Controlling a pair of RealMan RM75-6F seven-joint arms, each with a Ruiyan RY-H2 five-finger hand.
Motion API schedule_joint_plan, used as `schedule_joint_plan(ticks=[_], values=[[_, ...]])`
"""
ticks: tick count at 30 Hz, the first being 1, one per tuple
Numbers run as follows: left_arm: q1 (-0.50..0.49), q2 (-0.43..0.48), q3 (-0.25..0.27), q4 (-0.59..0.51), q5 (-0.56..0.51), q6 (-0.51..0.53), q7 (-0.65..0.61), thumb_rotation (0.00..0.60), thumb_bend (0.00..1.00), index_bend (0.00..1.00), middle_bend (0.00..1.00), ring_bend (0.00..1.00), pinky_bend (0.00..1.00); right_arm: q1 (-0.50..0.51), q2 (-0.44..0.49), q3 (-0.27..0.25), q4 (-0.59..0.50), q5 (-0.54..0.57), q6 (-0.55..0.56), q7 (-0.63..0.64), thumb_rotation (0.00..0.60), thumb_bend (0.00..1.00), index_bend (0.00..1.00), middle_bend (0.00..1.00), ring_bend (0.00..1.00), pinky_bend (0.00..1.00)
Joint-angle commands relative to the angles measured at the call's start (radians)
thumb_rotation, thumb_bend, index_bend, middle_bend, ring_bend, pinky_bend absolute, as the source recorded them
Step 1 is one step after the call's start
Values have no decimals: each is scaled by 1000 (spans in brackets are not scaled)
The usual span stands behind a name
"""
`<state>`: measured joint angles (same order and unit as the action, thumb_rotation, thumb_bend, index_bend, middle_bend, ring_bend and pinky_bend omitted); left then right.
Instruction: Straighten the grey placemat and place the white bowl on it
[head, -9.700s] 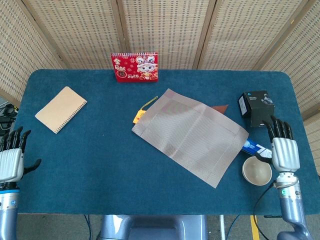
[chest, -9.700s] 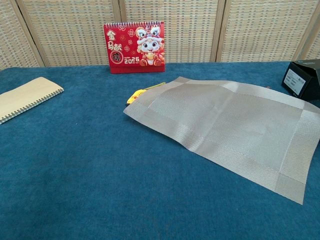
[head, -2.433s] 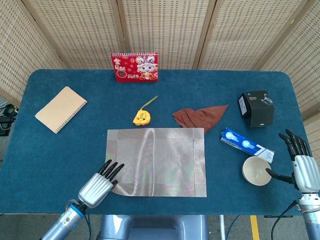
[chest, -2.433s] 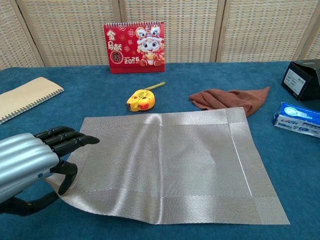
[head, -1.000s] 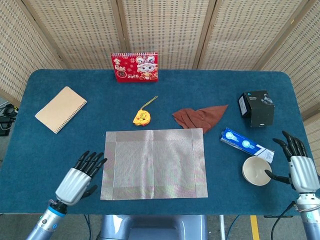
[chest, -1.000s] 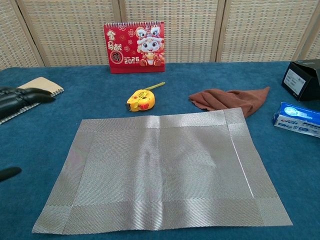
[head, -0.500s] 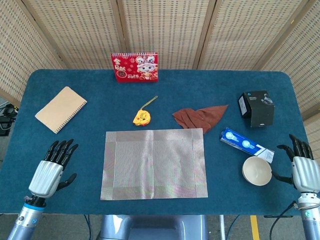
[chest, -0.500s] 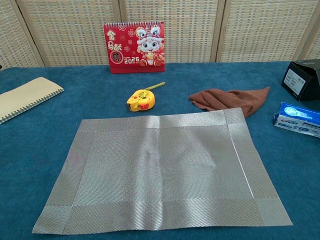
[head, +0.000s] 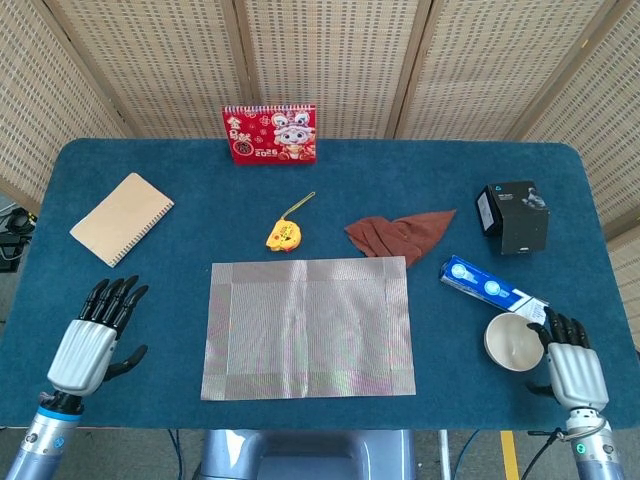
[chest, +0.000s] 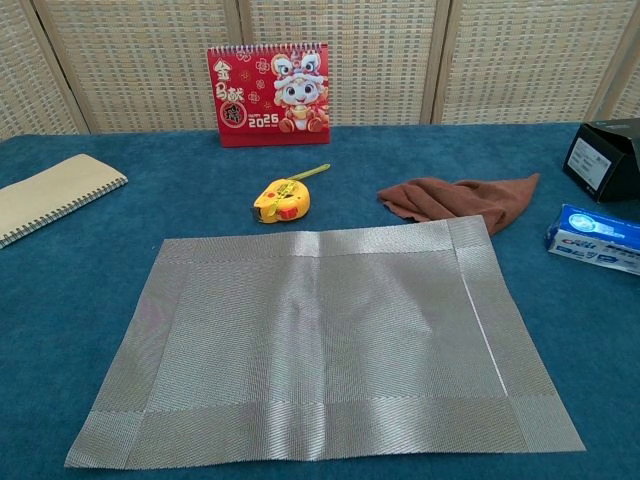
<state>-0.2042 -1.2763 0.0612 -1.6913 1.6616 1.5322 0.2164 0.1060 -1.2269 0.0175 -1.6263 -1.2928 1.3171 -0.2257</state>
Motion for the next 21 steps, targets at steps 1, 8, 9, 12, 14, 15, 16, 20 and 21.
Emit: schedule_joint_plan(ticks=[1, 8, 9, 12, 14, 15, 16, 20, 21], values=[[2, 2, -3, -3, 1, -1, -3, 600, 247, 54, 0, 0, 0, 1, -29, -19, 27, -29, -8, -6, 600, 151, 230, 0, 0, 0], [9, 1, -10, -6, 7, -5, -1, 600, 247, 59, 0, 0, 0, 6, -75, -23, 82, -65, -10, 18, 600, 151, 292, 0, 0, 0], [9, 0, -12, -5, 6, -6, -1, 600, 247, 60, 0, 0, 0, 6, -79, -22, 88, -65, -11, 22, 600, 153, 299, 0, 0, 0], [10, -2, -15, -4, 3, -13, 1, 600, 247, 60, 0, 0, 0, 8, -94, -21, 108, -67, -18, 37, 600, 159, 337, 0, 0, 0], [11, -3, -17, -4, 1, -17, 3, 600, 248, 61, 0, 0, 0, 10, -108, -19, 130, -72, -21, 48, 600, 165, 378, 0, 0, 0], [11, -3, -18, -4, 1, -18, 4, 600, 248, 61, 0, 0, 0, 12, -114, -18, 140, -74, -21, 51, 600, 167, 392, 0, 0, 0], [12, -4, -19, -4, 2, -18, 4, 600, 248, 62, 0, 0, 0, 14, -125, -15, 159, -78, -19, 56, 600, 170, 413, 0, 0, 0], [15, -5, -21, -6, 6, -16, 0, 600, 247, 67, 0, 0, 0, 18, -176, -3, 251, -89, -13, 95, 600, 196, 477, 0, 0, 0], [16, -5, -21, -6, 6, -17, 0, 600, 247, 70, 0, 0, 0, 19, -183, -1, 264, -90, -14, 105, 600, 206, 486, 0, 0, 0]])
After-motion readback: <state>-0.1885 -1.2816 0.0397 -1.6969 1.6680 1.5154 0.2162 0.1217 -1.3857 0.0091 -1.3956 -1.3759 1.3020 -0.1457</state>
